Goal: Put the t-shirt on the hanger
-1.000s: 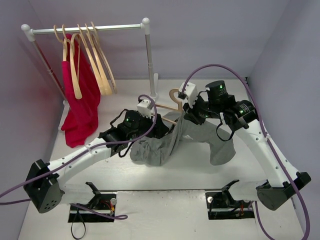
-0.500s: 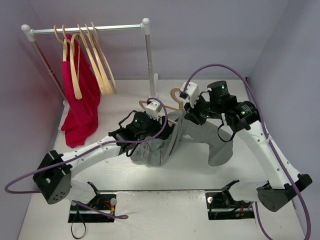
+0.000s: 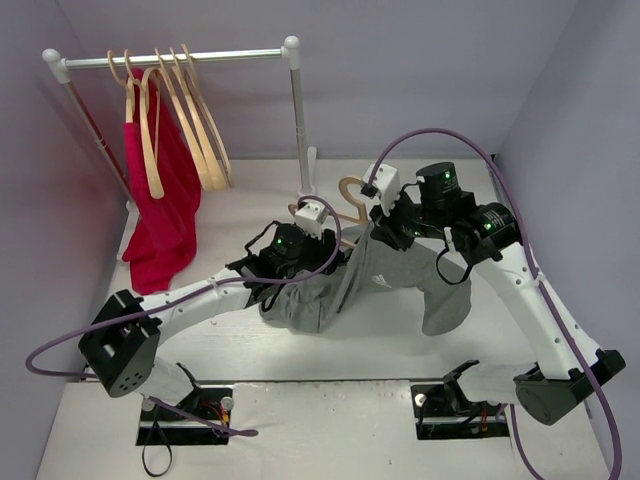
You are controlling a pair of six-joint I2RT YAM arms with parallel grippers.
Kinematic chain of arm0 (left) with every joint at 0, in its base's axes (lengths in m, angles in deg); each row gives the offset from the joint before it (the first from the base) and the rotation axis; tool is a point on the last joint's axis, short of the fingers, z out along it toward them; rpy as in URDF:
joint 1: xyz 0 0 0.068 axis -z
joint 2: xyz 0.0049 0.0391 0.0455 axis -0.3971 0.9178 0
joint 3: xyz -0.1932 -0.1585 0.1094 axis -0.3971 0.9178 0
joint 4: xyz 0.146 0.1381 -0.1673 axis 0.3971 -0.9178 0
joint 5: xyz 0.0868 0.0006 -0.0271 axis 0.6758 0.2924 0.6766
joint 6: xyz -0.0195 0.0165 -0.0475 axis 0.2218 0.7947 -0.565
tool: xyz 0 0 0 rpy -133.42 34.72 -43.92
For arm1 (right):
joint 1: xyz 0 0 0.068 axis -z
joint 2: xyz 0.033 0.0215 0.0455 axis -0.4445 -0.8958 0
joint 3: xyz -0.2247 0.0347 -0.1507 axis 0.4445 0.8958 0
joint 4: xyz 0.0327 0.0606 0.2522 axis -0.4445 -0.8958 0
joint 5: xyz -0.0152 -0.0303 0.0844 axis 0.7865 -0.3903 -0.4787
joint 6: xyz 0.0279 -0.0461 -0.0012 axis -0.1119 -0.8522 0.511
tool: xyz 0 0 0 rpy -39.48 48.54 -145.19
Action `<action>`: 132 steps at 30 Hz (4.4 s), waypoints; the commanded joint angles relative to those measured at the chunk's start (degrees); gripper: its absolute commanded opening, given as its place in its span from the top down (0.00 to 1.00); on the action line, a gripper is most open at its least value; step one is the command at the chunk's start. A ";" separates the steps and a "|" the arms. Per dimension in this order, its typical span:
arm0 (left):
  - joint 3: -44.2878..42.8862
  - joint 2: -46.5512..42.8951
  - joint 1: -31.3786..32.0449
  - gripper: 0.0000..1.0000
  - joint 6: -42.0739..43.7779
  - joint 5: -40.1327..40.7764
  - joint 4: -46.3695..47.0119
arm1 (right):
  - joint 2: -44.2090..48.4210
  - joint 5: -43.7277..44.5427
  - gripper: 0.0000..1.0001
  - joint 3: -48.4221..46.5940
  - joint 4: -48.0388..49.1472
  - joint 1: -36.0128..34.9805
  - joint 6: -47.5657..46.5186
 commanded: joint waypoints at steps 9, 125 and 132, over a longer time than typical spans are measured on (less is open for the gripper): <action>3.22 -1.49 2.14 0.46 -3.21 0.17 7.53 | 2.42 0.60 1.00 -0.06 5.71 1.00 1.15; -64.84 1.37 -9.66 1.00 17.16 0.75 -45.33 | -6.16 -5.54 1.00 -21.71 12.38 1.62 -1.12; -77.82 4.83 -5.23 1.00 18.56 0.70 -48.14 | -10.29 -14.50 1.00 -31.21 13.69 1.62 -0.94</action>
